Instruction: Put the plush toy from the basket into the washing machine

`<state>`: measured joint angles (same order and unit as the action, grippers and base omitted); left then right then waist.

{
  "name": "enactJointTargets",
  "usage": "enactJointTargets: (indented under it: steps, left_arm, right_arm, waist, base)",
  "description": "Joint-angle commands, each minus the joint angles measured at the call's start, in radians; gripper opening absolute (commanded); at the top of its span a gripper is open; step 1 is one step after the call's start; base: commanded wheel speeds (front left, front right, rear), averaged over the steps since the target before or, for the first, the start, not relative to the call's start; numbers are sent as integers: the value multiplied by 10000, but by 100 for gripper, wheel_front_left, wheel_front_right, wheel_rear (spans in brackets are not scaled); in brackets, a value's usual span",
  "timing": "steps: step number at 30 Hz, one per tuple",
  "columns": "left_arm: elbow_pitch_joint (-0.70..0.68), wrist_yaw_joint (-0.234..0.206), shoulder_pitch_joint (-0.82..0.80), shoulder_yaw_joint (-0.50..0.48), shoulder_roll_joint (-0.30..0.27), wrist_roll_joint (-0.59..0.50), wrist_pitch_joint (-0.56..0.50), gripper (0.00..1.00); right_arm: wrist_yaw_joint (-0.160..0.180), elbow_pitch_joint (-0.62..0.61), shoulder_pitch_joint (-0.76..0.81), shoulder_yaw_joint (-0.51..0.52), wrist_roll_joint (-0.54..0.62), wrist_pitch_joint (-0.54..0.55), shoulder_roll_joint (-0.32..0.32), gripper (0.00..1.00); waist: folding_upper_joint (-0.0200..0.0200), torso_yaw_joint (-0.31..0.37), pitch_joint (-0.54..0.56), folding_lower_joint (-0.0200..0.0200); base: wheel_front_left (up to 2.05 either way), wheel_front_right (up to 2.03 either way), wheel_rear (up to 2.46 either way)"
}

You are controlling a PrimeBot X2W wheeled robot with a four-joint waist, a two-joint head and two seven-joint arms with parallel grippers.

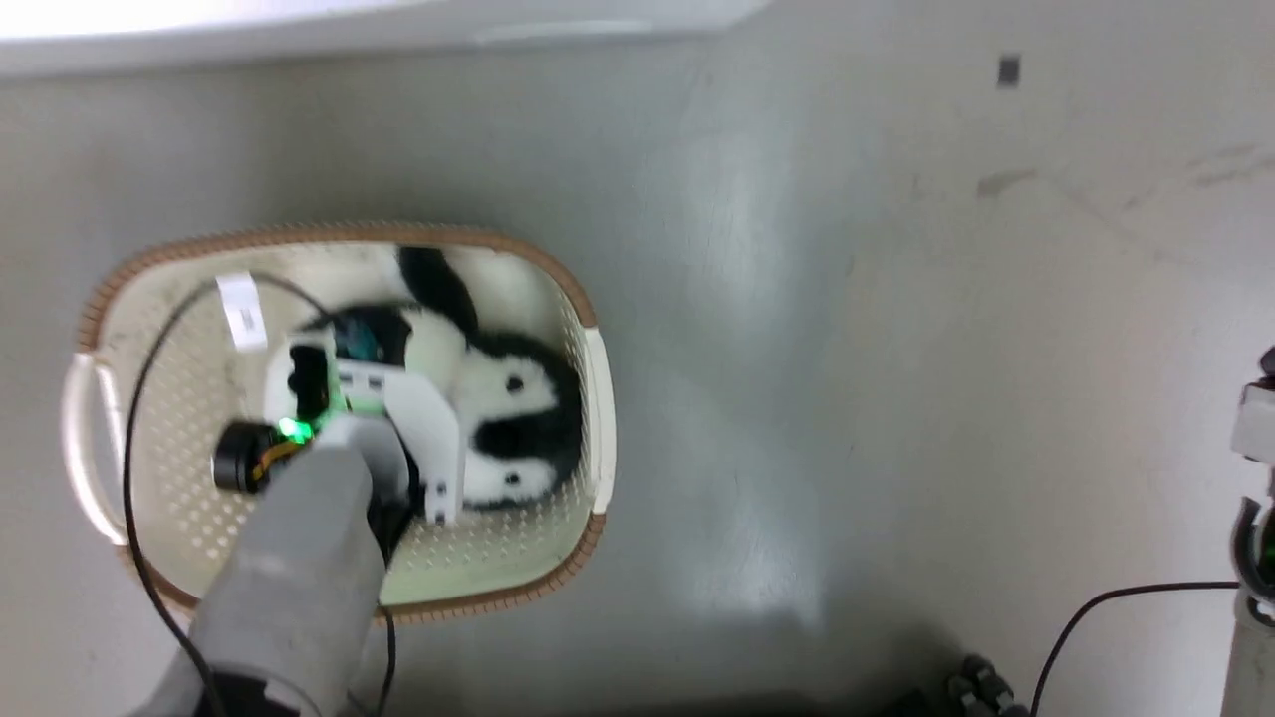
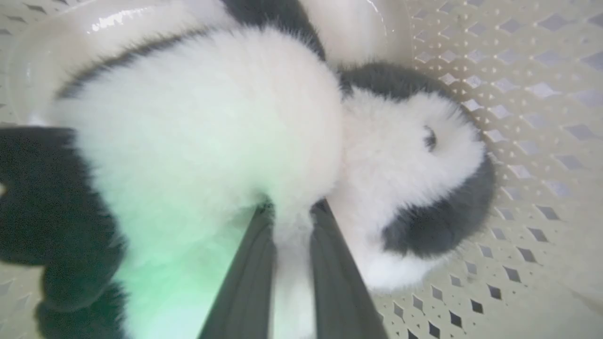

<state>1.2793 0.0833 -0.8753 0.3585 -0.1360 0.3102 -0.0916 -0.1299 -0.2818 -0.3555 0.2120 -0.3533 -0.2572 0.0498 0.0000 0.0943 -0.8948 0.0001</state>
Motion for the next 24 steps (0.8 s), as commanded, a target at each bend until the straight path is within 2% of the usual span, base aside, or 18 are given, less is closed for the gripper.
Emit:
enactJointTargets:
  steps: [1, 8, 16, 24]
  left_arm:
    - [115, 48, 291, 50, 24, 26, 64, 0]
    - [115, 322, 999, 261, 279, 130, 1360, 0]
    - [112, 430, 1842, 575, 398, 171, 2681, 0]
    - [-360, 444, 2586, 656, 326, 278, 3452, 0]
  right_arm:
    - [-8, 48, 3, -52, -64, -45, 4, 100]
    - [-8, 453, 568, -317, 74, -45, 4, 100]
    - [-8, 901, 1443, -444, 150, -45, 4, 100]
    - [-8, 1159, 2332, -524, 161, -45, 4, 100]
  waist:
    - [0, -123, 675, -1]
    - [0, -555, 2424, -1]
    - [0, -925, 4363, -1]
    - [0, -1104, 5992, -1]
  base:
    - [0, 0, 0]
    - [0, 0, 0]
    - [0, 0, 0]
    - [0, 0, 0]
